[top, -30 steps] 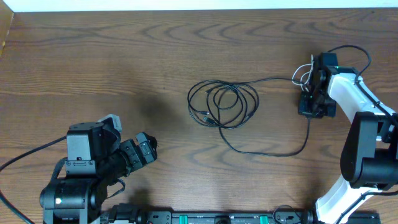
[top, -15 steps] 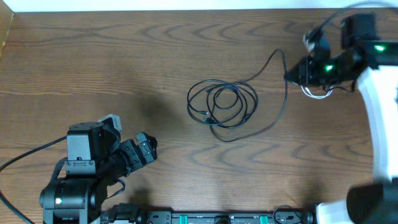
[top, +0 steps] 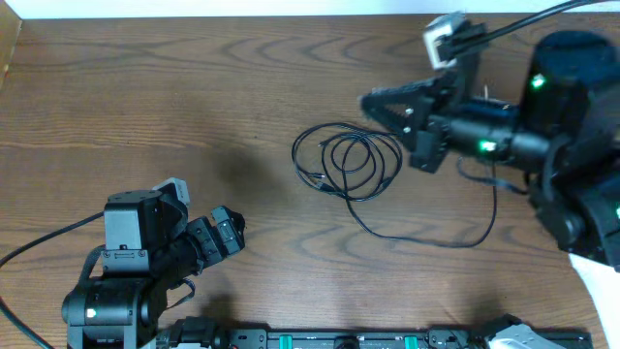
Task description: Untangle cables
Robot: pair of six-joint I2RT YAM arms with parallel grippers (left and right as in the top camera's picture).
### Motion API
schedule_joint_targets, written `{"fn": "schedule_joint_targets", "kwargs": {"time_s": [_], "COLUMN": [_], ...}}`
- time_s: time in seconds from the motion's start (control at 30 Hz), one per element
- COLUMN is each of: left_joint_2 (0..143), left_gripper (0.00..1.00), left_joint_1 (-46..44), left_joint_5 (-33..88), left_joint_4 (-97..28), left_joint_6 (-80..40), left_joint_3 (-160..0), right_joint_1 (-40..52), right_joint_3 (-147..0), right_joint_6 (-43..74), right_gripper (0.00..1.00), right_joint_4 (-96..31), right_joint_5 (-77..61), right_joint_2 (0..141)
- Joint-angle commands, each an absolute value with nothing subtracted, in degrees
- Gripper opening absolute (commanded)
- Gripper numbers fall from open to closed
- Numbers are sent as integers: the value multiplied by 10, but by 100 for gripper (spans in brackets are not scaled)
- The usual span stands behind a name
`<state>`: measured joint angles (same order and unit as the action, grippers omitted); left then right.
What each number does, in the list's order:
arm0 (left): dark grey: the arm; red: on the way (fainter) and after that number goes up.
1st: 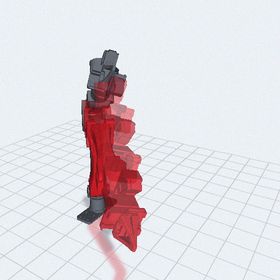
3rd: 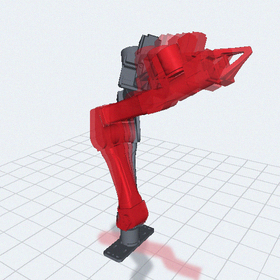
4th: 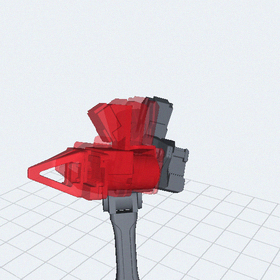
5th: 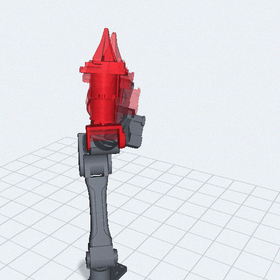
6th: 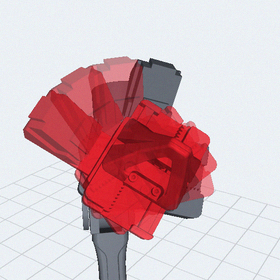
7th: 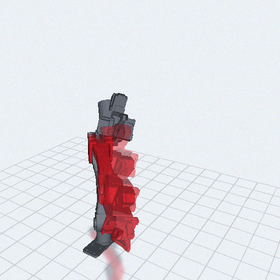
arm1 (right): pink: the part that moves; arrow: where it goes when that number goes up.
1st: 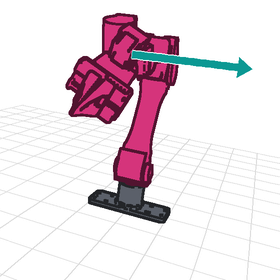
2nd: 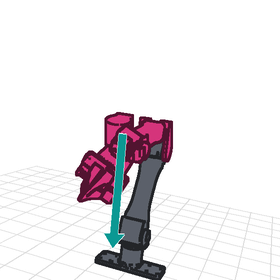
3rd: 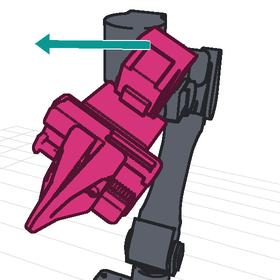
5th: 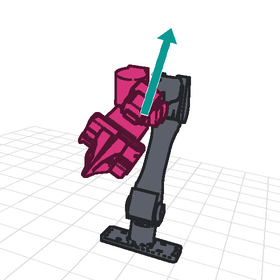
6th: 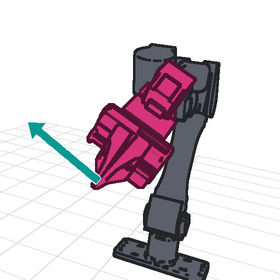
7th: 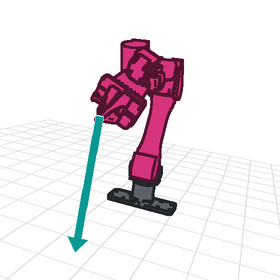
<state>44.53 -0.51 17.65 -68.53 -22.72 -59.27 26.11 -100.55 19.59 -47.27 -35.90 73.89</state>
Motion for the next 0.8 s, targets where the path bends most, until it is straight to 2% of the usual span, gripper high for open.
{"fn": "schedule_joint_targets", "kwargs": {"time_s": [0.0, 0.1, 0.13, 0.17, 0.27, 0.33, 0.4, 0.43, 0.6, 0.7, 0.77], "left_joint_2": [445, 445, 445, 445, 445, 445, 445, 445, 445, 445, 445], "left_gripper": [98, 98, 98, 98, 98, 98, 98, 98, 98, 98, 98], "left_joint_1": [-3, -3, -3, -3, -3, -3, -3, -3, -3, -3, -3], "left_joint_5": [173, 173, 173, 173, 175, 180, 203, 218, 333, 339, 339], "left_joint_4": [-685, -685, -685, -685, -684, -692, -695, -694, -693, -693, -695], "left_joint_6": [-232, -232, -232, -232, -233, -233, -233, -233, -232, -228, -213], "left_joint_3": [-594, -594, -594, -594, -594, -594, -594, -594, -594, -594, -594], "right_joint_1": [286, 280, 275, 271, 248, 215, 185, 164, 83, 58, 47], "right_joint_3": [-1005, -1005, -1005, -1004, -1004, -998, -987, -974, -872, -809, -771], "right_joint_6": [223, 223, 227, 233, 260, 263, 260, 258, 256, 249, 201], "right_gripper": [4, 19, 31, 38, 45, 75, 96, 99, 99, 99, 99], "right_joint_4": [-513, -581, -609, -634, -720, -779, -804, -811, -778, -714, -664], "right_joint_5": [-161, -37, 10, 51, 178, 258, 280, 279, 247, 213, 157], "right_joint_2": [748, 749, 750, 751, 760, 775, 788, 796, 830, 851, 868]}}
